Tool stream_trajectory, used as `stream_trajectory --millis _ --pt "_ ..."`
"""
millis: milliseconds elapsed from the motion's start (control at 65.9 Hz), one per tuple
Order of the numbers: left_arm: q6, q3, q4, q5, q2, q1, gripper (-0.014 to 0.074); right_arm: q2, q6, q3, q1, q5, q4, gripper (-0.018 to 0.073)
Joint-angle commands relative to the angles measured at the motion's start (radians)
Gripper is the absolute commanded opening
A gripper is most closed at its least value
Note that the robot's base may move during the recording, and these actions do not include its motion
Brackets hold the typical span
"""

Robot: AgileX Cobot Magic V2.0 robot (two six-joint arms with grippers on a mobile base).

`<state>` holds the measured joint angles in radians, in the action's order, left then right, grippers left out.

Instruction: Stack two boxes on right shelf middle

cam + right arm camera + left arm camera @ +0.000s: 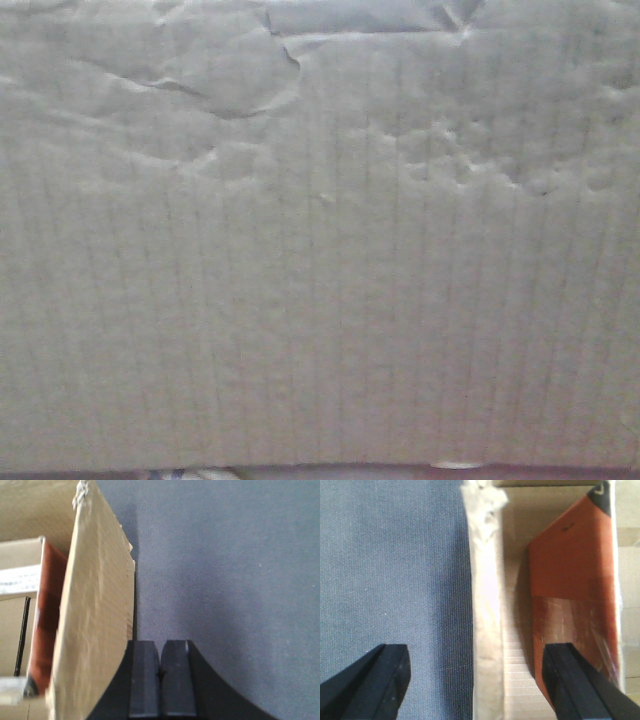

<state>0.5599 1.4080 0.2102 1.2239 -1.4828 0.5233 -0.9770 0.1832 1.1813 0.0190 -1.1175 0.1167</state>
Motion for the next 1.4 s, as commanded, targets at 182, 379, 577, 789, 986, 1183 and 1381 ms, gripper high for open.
stream_trajectory --millis 182,379,577,789,986,1183,1381 --pt "-0.009 -0.003 -0.001 -0.003 0.006 -0.002 0.0442 -0.214 0.201 0.244 0.234 -0.104 -0.283 -0.0130" --pt "-0.011 -0.003 -0.001 -0.003 0.006 -0.002 0.0442 -0.332 0.224 0.308 0.360 -0.104 -0.244 -0.0130" --pt "-0.026 -0.003 -0.001 -0.003 0.006 -0.002 0.0442 -0.374 0.246 0.308 0.383 -0.104 -0.255 -0.0086" --pt "-0.033 -0.003 0.001 -0.003 0.006 -0.002 0.0442 -0.380 0.246 0.303 0.383 -0.104 -0.264 0.0286" --pt "-0.033 -0.003 0.001 -0.003 0.006 -0.002 0.0442 -0.379 0.284 0.230 0.383 -0.104 -0.264 0.0379" --pt "-0.033 -0.003 0.001 -0.003 0.006 -0.002 0.0442 -0.399 0.299 0.146 0.383 -0.104 -0.254 0.0379" --pt "-0.033 -0.003 0.001 -0.003 0.006 -0.002 0.0442 -0.460 0.299 0.144 0.383 -0.104 -0.231 0.0379"
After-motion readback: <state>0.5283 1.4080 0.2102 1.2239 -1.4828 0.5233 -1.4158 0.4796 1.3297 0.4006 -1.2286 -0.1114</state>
